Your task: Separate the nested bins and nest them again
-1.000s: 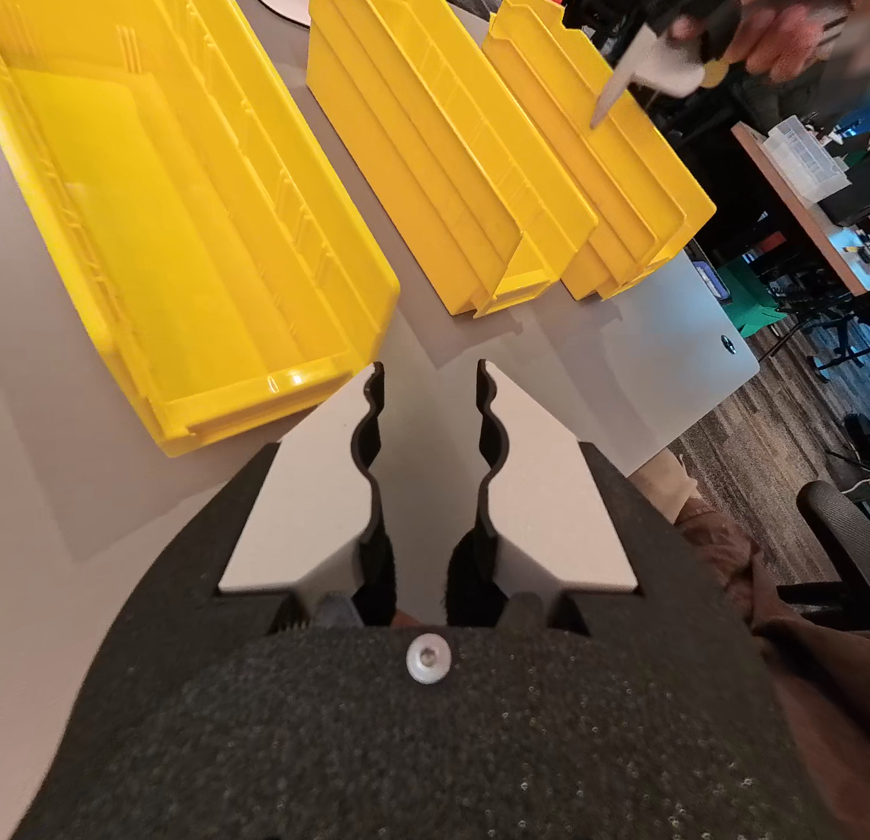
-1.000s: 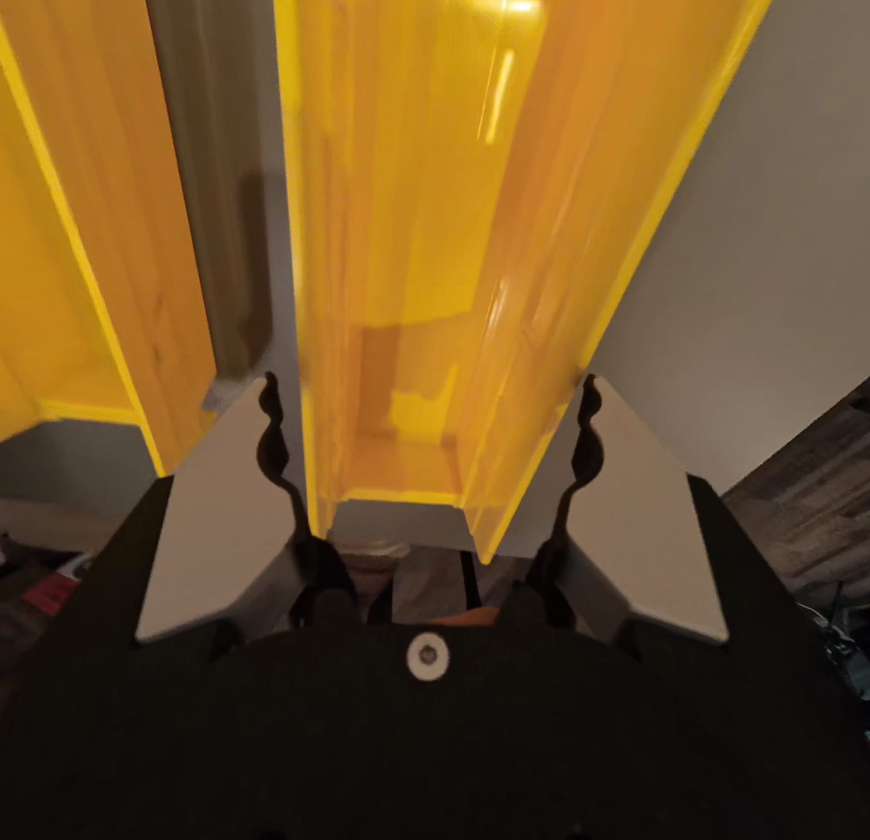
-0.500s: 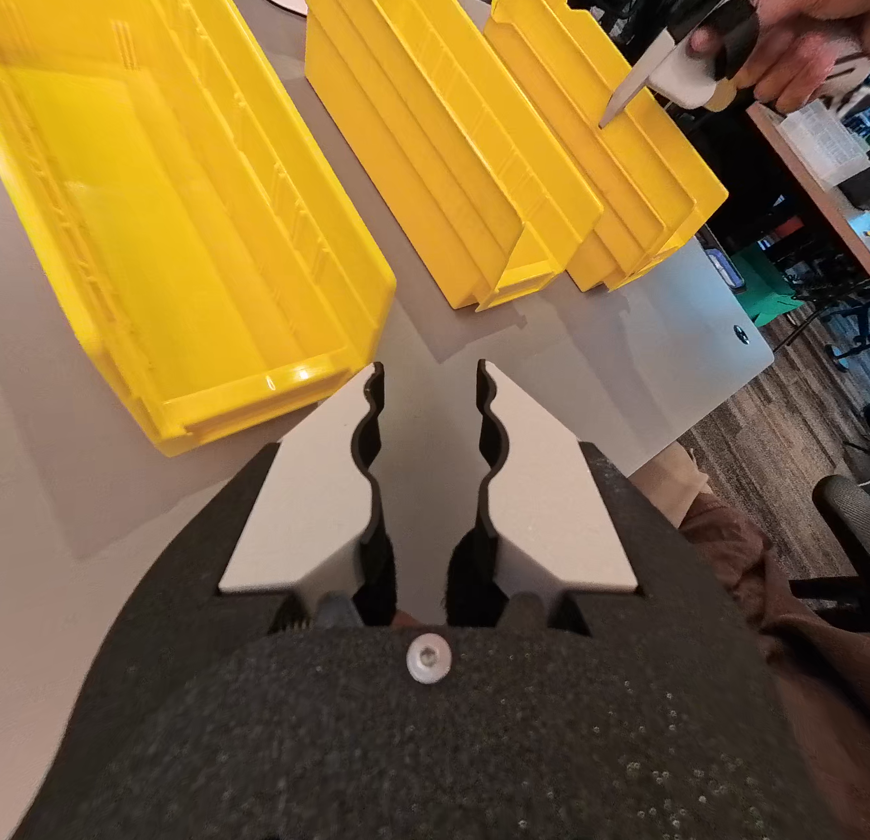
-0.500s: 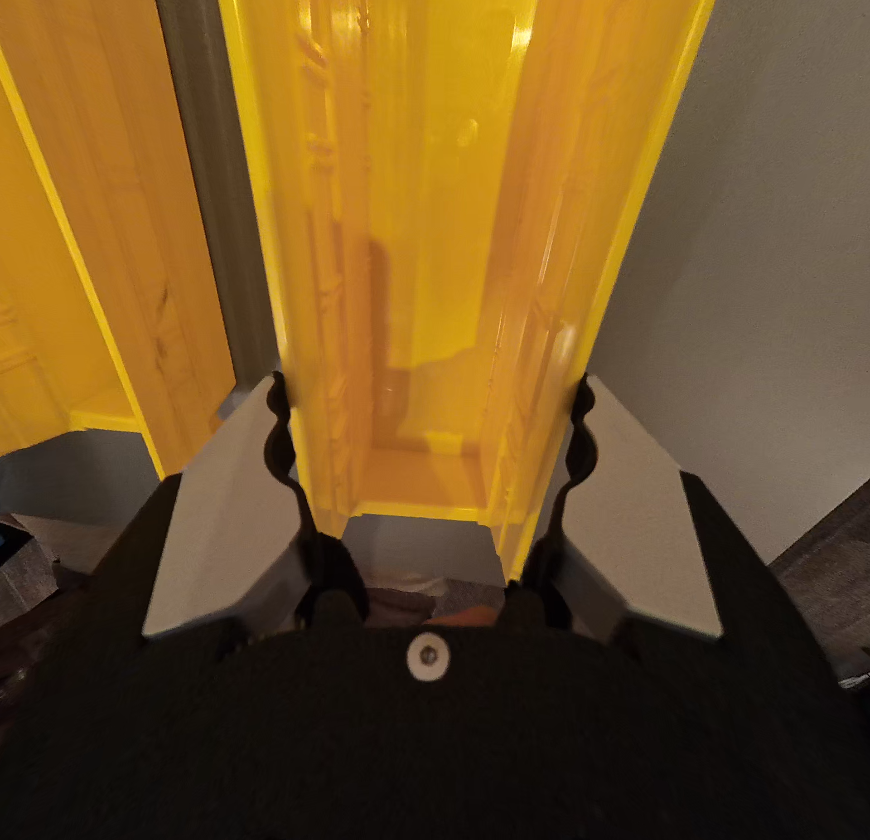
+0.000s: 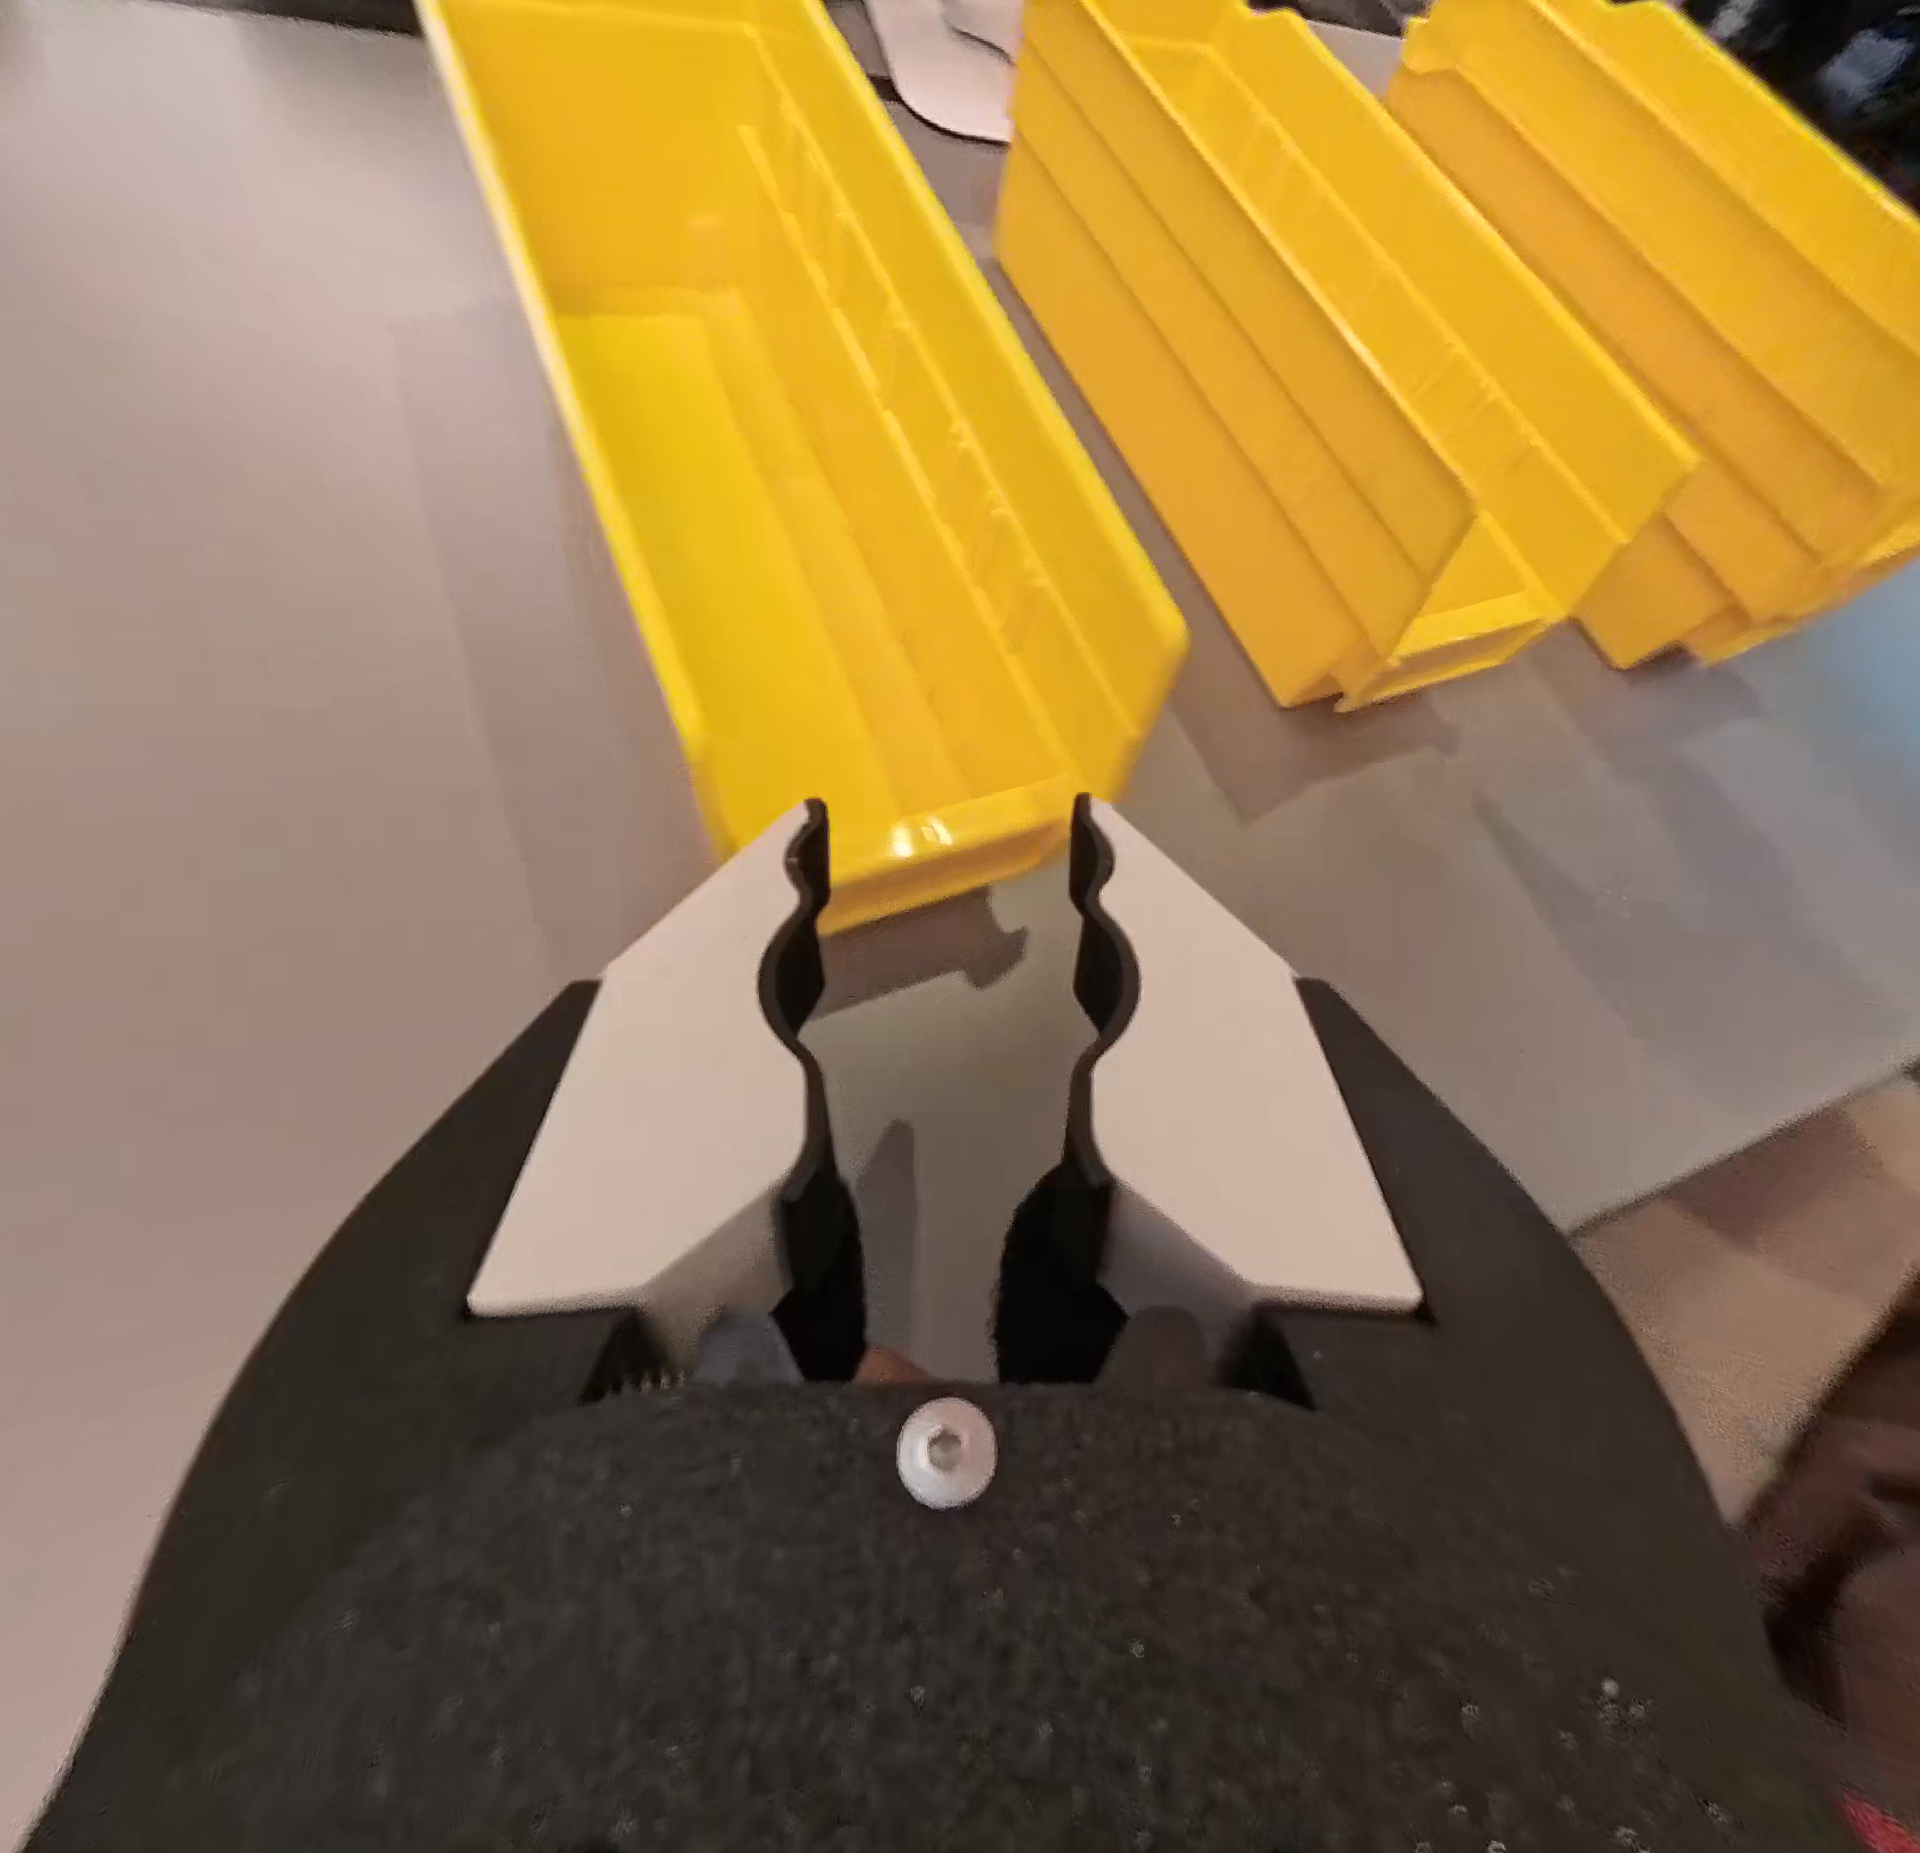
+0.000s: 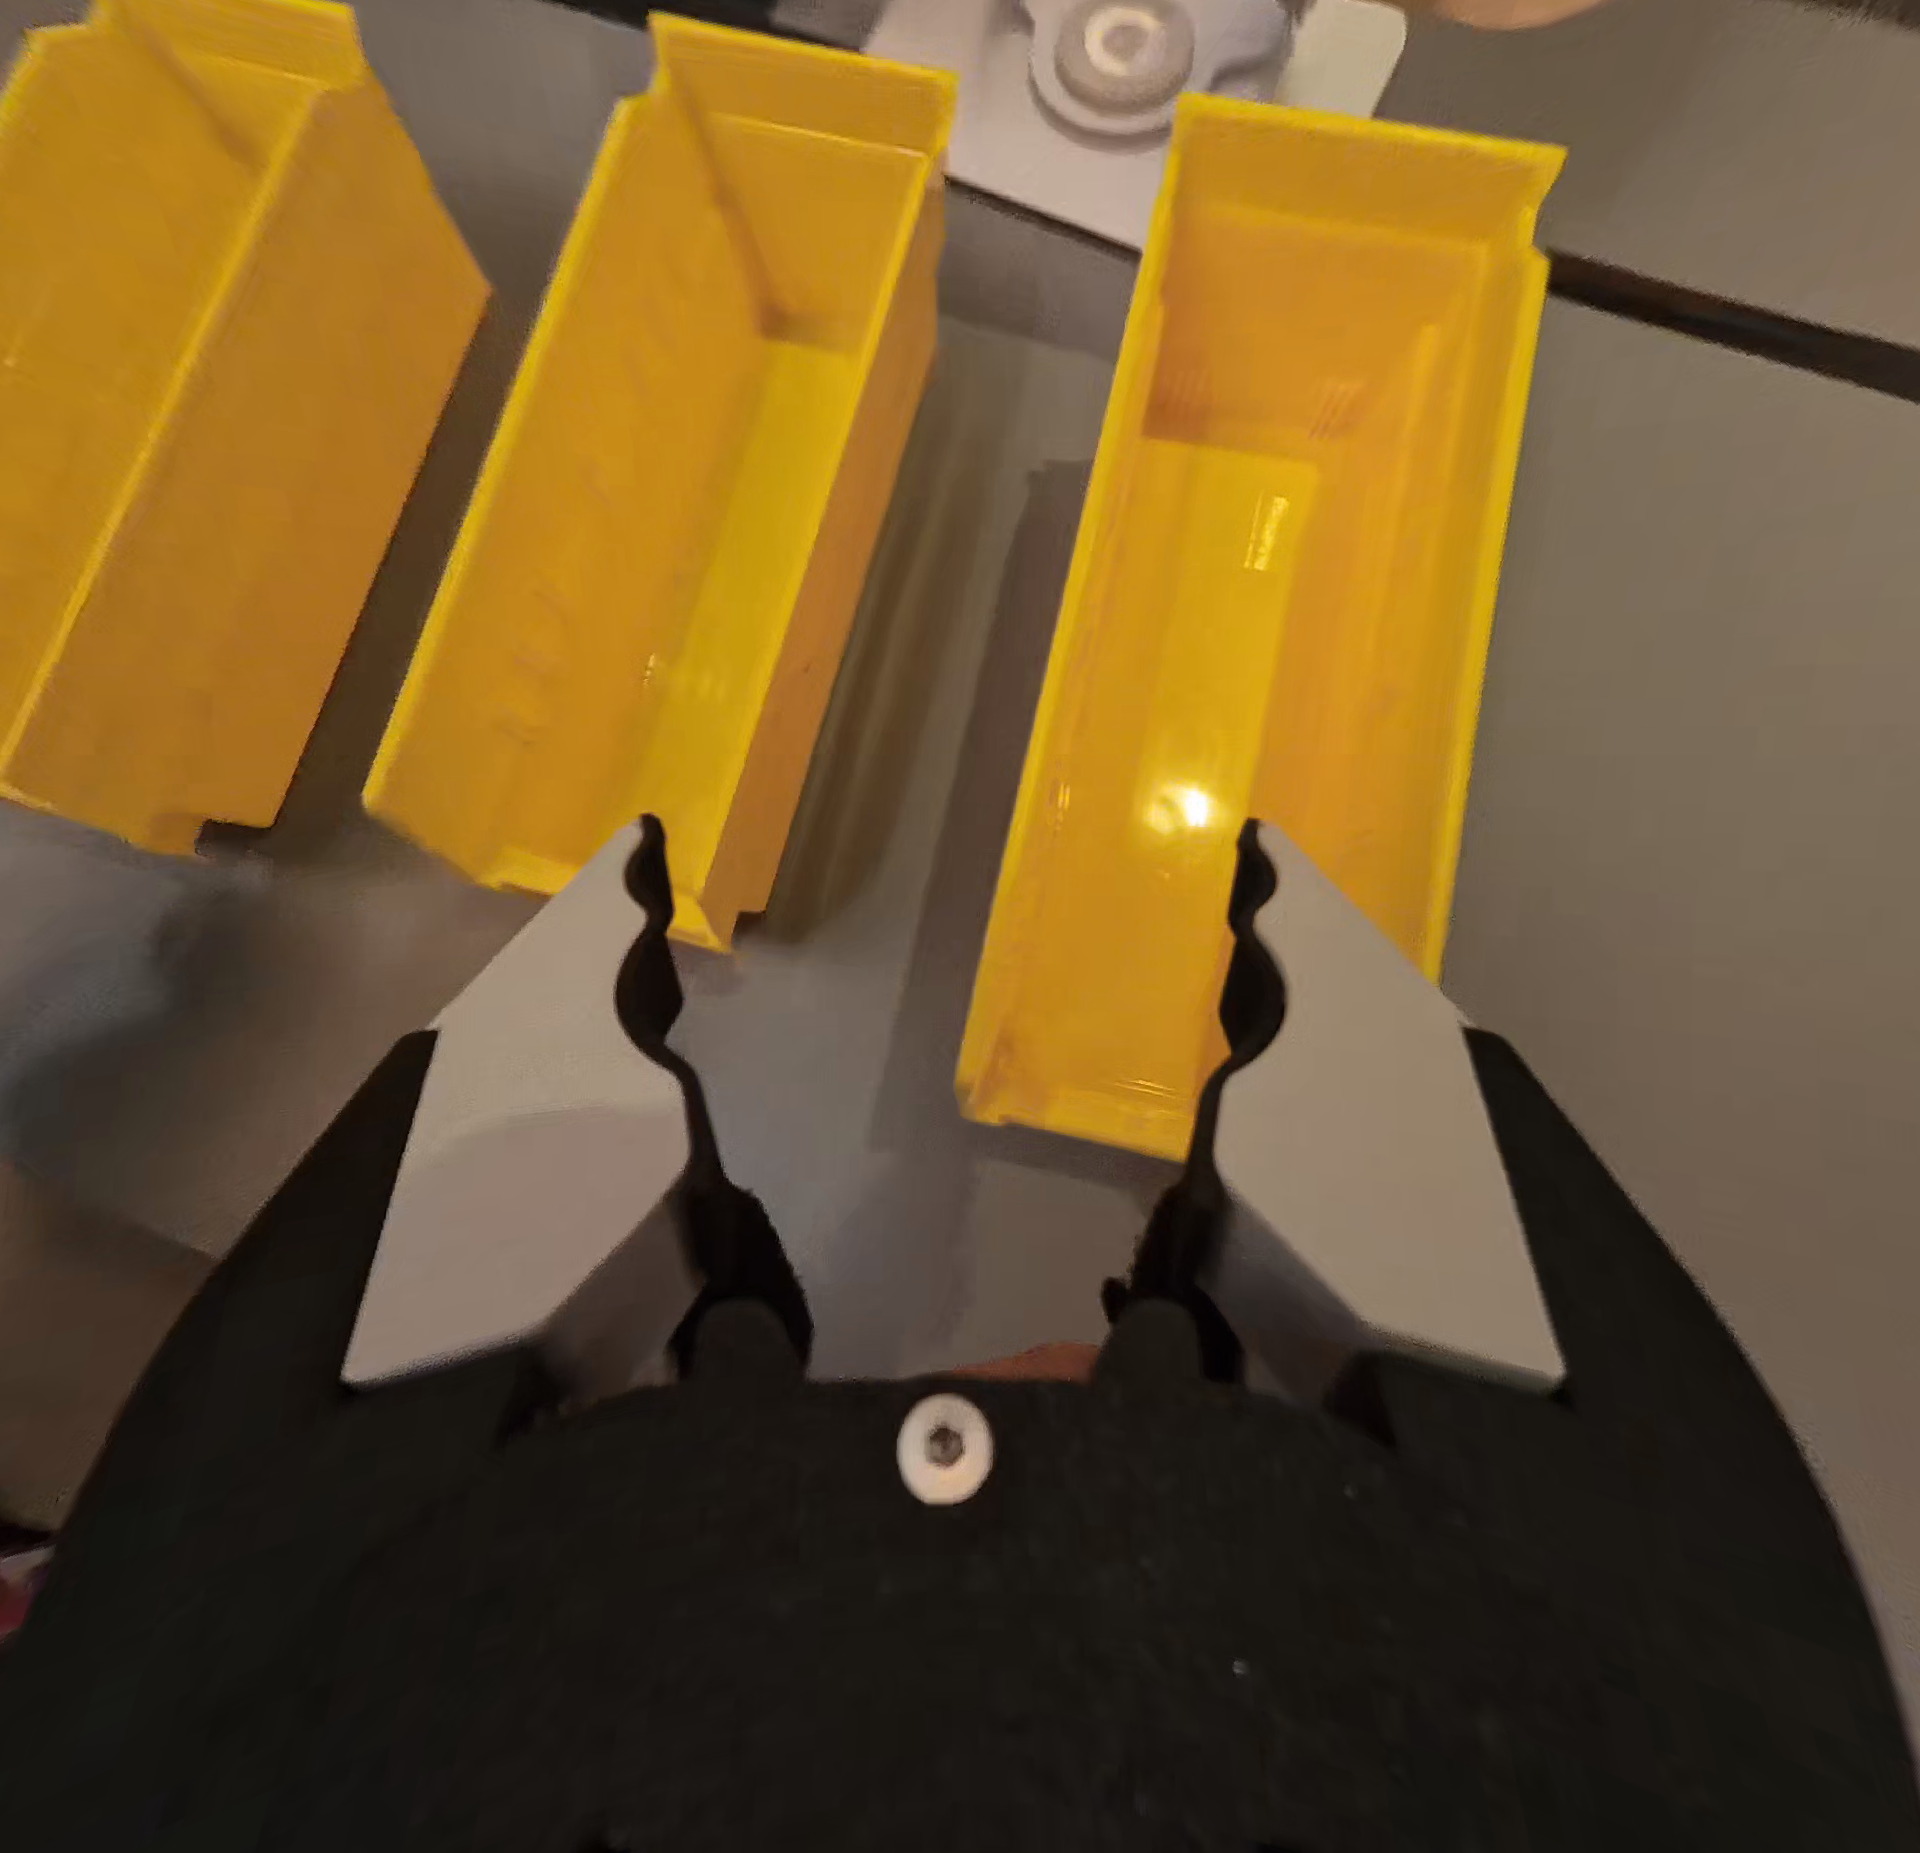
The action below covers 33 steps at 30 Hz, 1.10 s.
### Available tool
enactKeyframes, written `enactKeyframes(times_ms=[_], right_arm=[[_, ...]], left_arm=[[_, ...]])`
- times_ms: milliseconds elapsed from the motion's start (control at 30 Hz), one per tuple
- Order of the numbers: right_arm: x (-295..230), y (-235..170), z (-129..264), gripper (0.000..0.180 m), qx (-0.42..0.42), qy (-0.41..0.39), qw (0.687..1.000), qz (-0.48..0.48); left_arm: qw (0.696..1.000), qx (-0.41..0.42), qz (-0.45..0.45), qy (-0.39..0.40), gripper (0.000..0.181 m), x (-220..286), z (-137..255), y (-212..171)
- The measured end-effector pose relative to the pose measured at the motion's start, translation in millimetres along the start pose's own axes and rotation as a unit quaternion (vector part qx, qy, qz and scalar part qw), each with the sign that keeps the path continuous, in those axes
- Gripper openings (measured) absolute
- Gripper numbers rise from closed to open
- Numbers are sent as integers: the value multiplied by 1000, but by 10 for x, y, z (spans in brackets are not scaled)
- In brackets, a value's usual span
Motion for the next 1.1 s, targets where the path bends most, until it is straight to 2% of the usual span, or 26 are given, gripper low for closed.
enactKeyframes(times_ms=[100, 167, 300, 400, 467, 633, 767, 900, 933, 1000, 1100], right_arm=[[-98, -478, 58, 108, 48, 4, 999, 5], [-138, -755, 100, 107, 74, 29, 997, -20], [-198, -1107, 262, 105, 109, 83, 989, -50], [-167, -1279, 319, 105, 122, 77, 990, -14], [-125, -1397, 285, 104, 143, 67, 988, 6], [10, -1669, 86, 103, 159, 106, 980, -47], [154, -1773, 73, 102, 166, 141, 972, -91], [316, -1845, 102, 101, 171, 150, 968, -110], [344, -1850, 113, 101, 171, 152, 967, -115], [373, -1851, 139, 100, 176, 153, 965, -117], [377, -1870, 154, 100, 172, 146, 968, -107]], left_arm=[[999, 12, -17, 37, 48, -97, 49, 36], [998, 9, -21, 53, 59, -123, 59, 94], [997, 31, -47, 44, 62, 10, 82, 509], [996, -25, -68, 53, 99, 17, -102, 896], [989, -83, -89, 89, 112, -83, -337, 1143], [960, -257, -21, 106, 118, -345, -1022, 1500], [928, -343, -9, 145, 123, -443, -1438, 1631], [907, -386, -11, 169, 133, -368, -1743, 1670], [900, -394, -26, 185, 131, -378, -1780, 1659], [889, -403, -51, 212, 113, -430, -1775, 1644], [888, -404, -24, 217, 116, -513, -1731, 1638]])
Point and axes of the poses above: each gripper's, where its closed fingertips meet, z back along the fingers, y out of its top, x = y × z across the jaws, the point moved 9 cm from there along z, back along the fingers, and after that the axes turned 1 degree about -z, right-handed, at the moved point
